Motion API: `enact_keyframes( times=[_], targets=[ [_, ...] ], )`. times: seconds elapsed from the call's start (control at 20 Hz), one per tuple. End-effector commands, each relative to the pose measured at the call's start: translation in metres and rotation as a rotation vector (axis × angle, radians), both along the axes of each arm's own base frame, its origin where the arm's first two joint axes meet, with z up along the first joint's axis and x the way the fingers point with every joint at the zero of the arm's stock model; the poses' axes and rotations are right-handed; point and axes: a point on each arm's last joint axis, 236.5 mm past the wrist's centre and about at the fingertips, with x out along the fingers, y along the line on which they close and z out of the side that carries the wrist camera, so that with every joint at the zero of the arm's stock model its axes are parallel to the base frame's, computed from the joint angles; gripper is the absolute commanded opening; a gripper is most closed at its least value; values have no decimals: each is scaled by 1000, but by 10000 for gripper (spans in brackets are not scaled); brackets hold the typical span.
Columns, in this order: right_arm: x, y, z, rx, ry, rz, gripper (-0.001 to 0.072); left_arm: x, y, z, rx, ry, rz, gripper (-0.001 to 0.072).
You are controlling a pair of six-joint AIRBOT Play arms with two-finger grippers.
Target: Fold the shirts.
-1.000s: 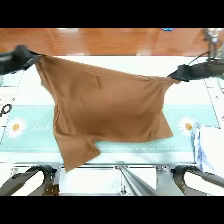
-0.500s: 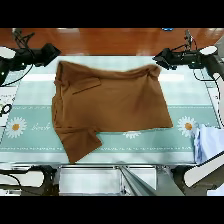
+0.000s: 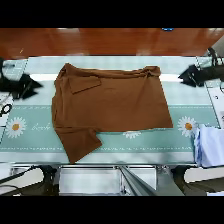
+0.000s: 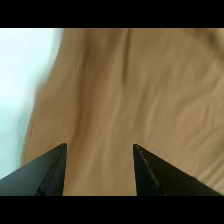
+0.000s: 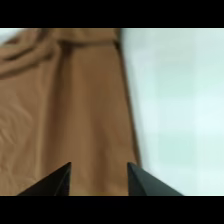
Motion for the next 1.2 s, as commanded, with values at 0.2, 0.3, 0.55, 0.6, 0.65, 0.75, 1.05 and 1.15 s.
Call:
enact_keyframes(
  times=[0.2,0.3,0.55,0.6,0.65,0.75,1.05,1.15],
  targets=[
    [-126,9,-41,27,21,-186,408,-138,-27,-56,-251,195,189,508],
    [-129,14,-36,27,-2,-196,408,-148,-30,-66,-255,232,194,508],
    [-124,23,-24,76,-32,-188,408,-150,-38,-79,-262,258,147,508],
    [-125,24,-24,78,-31,-185,408,-148,-35,-84,-255,259,159,507],
    [-126,25,-24,81,-28,-180,408,-146,-32,-87,-249,258,166,508],
    [-127,26,-24,86,-25,-176,408,-144,-29,-94,-236,252,165,507],
    [-126,27,-23,92,-29,-180,408,-126,-34,-114,-139,230,126,507],
    [-126,27,-23,93,-28,-181,408,-126,-50,-121,-141,258,63,507]
  ],
)
